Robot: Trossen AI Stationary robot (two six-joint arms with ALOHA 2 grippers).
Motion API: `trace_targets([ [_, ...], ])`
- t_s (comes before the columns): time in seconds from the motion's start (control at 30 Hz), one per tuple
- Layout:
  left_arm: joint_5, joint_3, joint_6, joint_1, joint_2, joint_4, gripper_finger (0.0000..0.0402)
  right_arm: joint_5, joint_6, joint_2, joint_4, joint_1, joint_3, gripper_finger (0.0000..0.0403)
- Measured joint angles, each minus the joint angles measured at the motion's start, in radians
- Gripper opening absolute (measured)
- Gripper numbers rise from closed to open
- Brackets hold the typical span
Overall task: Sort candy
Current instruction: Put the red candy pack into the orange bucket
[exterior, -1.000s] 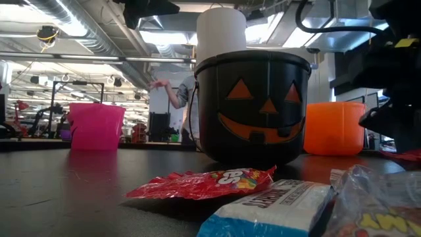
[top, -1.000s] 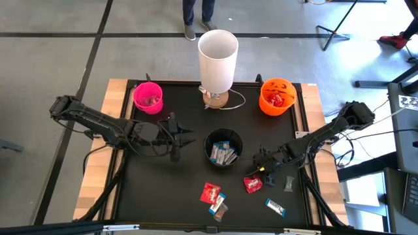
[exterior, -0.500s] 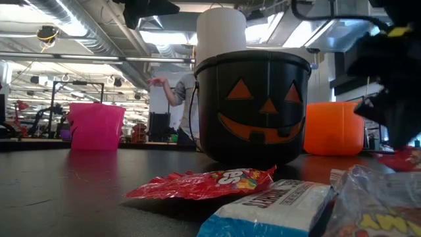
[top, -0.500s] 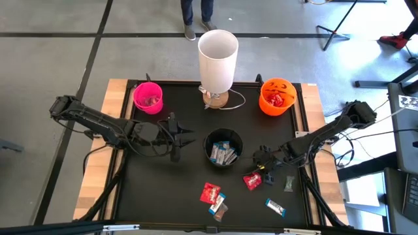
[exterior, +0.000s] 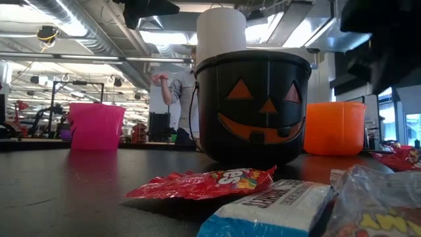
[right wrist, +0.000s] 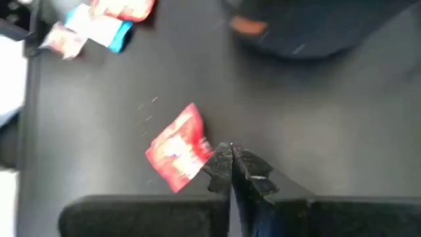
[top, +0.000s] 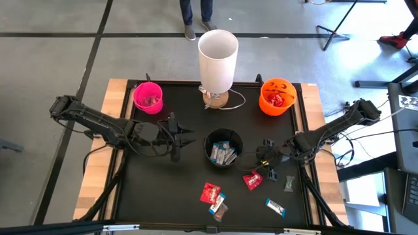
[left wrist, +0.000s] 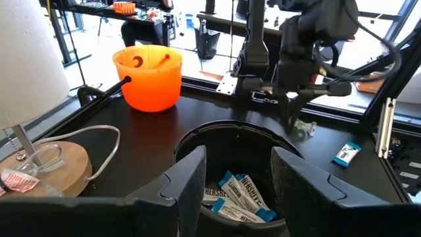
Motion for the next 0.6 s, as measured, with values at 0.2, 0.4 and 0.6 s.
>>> trace_targets([
  [0.2,0.0,0.0,-0.001,0.0,0.0,0.0,0.0163,-0.119,0.063,0.022,0.114,0.001,-0.118,0.0089],
  [0.4,0.0,0.0,0.0,0.0,0.0,0.0,0.0163,-0.156,0.123,0.022,0.421,0.0,-0.252,0.0217],
  [0.6,0.0,0.0,0.0,0.0,0.0,0.0,0.0163,-0.127,0.178,0.022,0.478,0.0,-0.312,0.0298],
])
